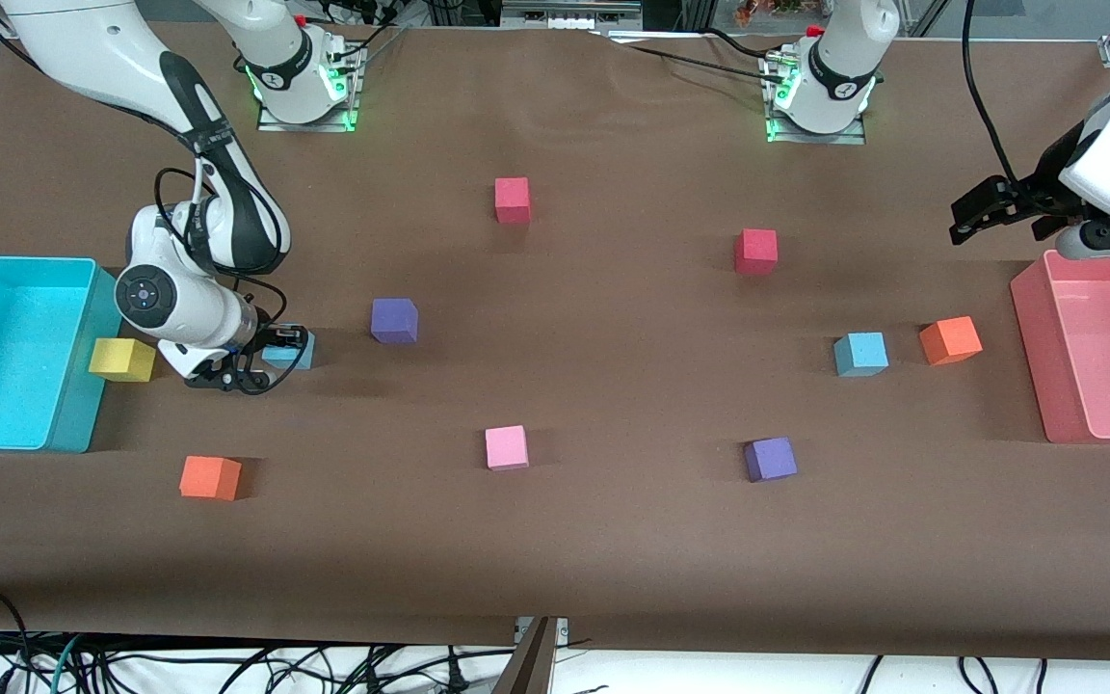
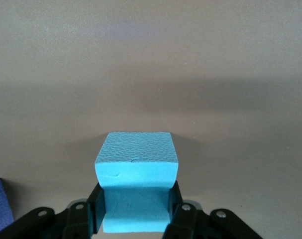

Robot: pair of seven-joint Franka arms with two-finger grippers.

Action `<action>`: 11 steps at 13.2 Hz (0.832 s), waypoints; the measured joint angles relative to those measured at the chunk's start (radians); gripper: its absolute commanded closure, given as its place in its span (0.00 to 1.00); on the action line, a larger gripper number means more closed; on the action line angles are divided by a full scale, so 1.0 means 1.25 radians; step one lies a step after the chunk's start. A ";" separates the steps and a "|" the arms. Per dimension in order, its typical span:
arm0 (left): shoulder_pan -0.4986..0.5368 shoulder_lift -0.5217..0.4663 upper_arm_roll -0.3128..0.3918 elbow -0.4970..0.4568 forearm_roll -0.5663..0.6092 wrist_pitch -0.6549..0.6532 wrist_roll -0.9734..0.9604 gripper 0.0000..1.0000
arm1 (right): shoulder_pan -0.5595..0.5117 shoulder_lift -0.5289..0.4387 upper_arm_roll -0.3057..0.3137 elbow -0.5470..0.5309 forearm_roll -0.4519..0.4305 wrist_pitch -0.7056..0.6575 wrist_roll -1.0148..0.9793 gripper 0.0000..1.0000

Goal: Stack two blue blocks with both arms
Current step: 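Lift the light blue cube with the right gripper toward the table middle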

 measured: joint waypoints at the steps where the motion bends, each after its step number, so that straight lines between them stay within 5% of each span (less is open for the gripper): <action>1: 0.000 0.001 0.001 0.000 0.000 0.000 0.000 0.00 | 0.000 0.000 0.000 0.003 0.000 0.000 -0.001 1.00; 6: 0.002 0.003 0.005 -0.001 0.000 0.001 0.000 0.00 | 0.028 -0.004 0.011 0.163 -0.001 -0.211 -0.002 1.00; 11: 0.002 0.004 0.006 -0.003 0.000 0.007 0.000 0.00 | 0.155 -0.005 0.017 0.345 0.002 -0.396 0.048 1.00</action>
